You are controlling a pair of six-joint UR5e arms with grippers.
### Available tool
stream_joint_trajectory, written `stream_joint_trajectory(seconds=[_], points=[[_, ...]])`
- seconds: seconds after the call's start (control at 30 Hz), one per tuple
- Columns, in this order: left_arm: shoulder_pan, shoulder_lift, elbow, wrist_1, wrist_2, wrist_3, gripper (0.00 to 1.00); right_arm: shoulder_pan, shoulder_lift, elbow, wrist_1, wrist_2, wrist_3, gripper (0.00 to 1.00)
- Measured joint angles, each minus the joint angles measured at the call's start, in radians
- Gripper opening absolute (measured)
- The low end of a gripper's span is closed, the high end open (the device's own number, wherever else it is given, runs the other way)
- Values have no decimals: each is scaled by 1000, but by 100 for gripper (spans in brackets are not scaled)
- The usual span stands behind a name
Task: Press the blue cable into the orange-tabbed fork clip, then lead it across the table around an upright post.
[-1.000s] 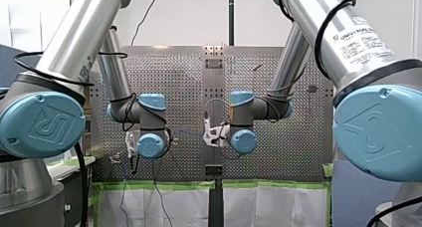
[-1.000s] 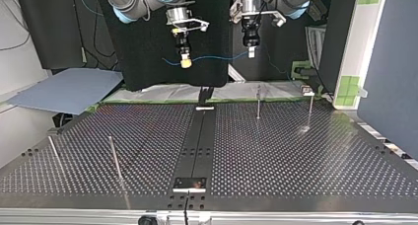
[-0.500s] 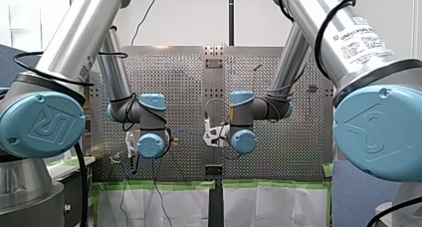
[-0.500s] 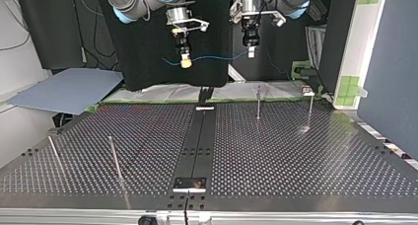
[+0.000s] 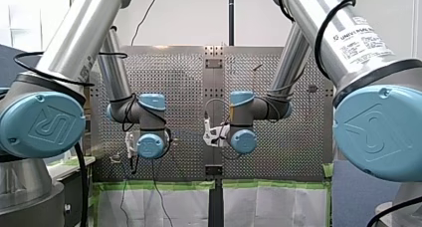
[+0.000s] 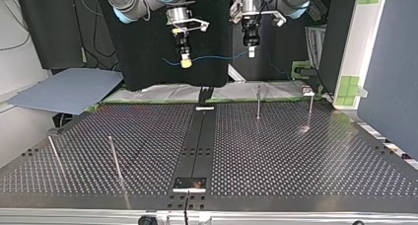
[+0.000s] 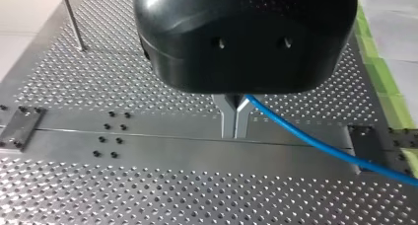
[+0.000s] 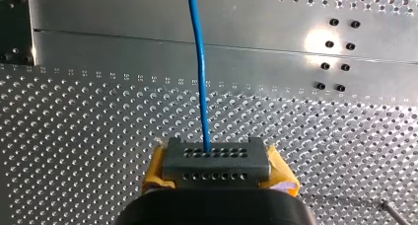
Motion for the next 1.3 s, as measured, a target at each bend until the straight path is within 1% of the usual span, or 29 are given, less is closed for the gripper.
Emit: stream_joint_trajectory(seconds=[0.07,0.13,0.17,0.3,0.47,0.77,0.9,0.93,1.03,1.07,1.13,1.23,1.3], points=[[13,-13,-1,-5,13,12,0,8,8,-8,8,8,-3,0],[27,-31,-2,-7,30,26,0,21,21,-21,21,21,-5,0],[32,-40,-2,-7,36,30,0,29,32,-32,32,32,-6,0],[40,-58,-2,-8,48,38,0,42,73,-72,53,56,-6,0],[41,-62,-3,-9,50,39,0,45,124,-93,58,62,-6,0],[41,-63,-3,-9,50,40,0,45,215,-95,59,63,-7,0],[46,-62,-6,-1,58,45,0,43,242,-98,56,66,-4,0],[48,-58,-5,6,66,46,0,39,241,-101,53,69,-1,0],[52,-39,0,21,86,40,0,21,228,-117,35,87,17,0],[52,-33,0,20,93,36,0,13,219,-122,29,94,27,0],[54,-15,1,11,107,21,0,4,205,-126,27,97,42,0],[55,12,-1,-11,114,-3,0,-3,179,-128,26,85,68,0],[57,28,-7,-27,113,-8,0,-7,160,-129,25,69,87,0]])
